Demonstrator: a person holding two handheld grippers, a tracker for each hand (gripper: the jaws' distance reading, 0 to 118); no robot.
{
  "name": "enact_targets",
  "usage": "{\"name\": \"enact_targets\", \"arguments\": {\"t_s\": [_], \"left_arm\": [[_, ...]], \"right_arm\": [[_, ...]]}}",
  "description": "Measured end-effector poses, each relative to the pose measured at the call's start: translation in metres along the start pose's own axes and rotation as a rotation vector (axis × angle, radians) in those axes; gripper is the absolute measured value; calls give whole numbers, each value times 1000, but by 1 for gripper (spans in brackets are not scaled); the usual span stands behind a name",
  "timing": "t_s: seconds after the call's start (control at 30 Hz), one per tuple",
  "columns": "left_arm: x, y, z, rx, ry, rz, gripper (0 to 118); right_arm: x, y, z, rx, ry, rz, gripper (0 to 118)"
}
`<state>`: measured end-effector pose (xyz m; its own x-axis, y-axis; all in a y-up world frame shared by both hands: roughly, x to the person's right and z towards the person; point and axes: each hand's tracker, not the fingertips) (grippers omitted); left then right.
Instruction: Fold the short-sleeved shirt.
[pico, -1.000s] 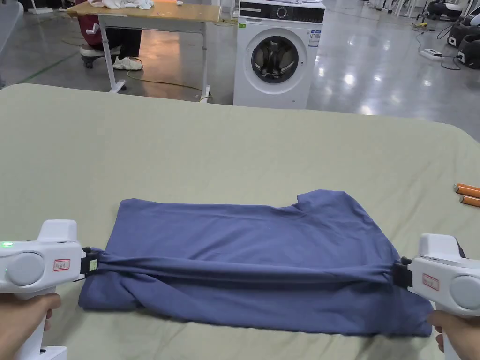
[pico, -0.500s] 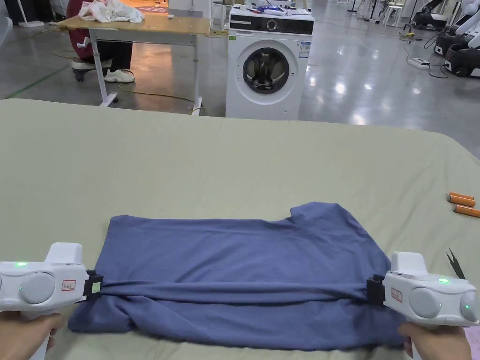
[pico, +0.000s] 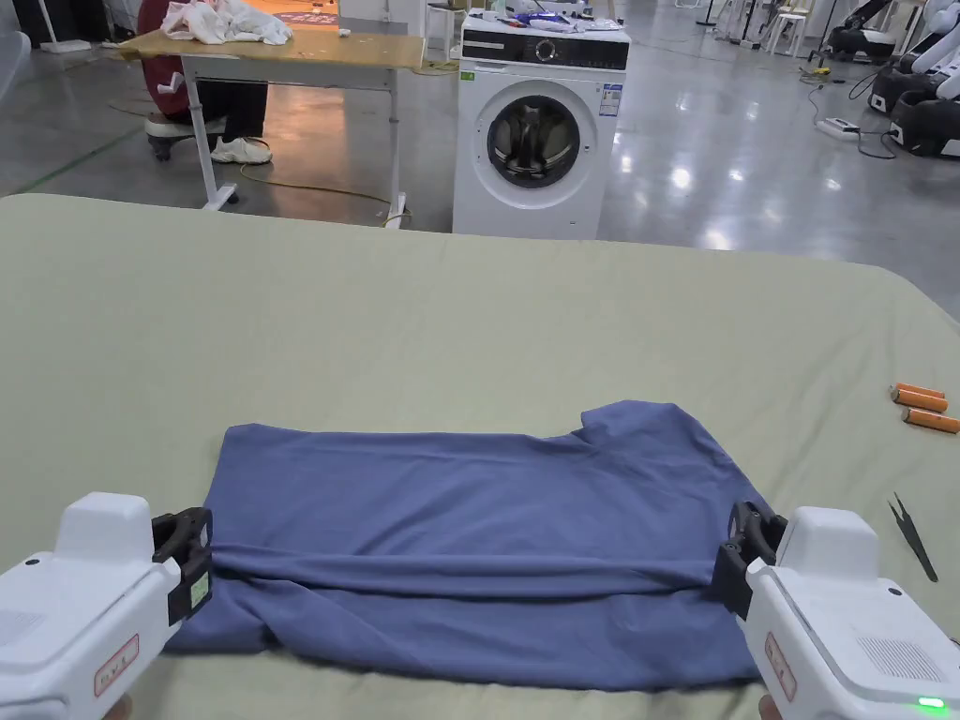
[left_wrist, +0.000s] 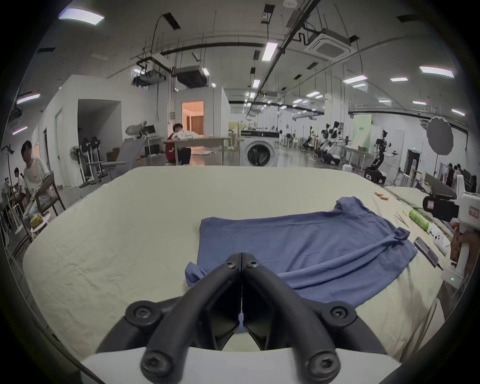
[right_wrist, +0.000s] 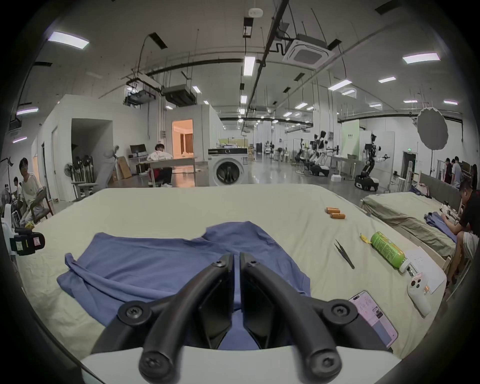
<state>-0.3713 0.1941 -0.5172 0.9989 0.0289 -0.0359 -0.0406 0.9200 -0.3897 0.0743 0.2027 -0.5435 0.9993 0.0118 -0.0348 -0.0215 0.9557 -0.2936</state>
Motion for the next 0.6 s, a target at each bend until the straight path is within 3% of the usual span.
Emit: {"name": "enact_targets", "arguments": {"t_s": [0.17,0.6], "left_arm": [[-3,-4,13,-21,25,25,0],[-77,-6,-92,-466,19,167,3]], "right_arm": [[-11,-2,19,19,9,-10,0],[-1,-13,28,-23,-9,31,0]]}}
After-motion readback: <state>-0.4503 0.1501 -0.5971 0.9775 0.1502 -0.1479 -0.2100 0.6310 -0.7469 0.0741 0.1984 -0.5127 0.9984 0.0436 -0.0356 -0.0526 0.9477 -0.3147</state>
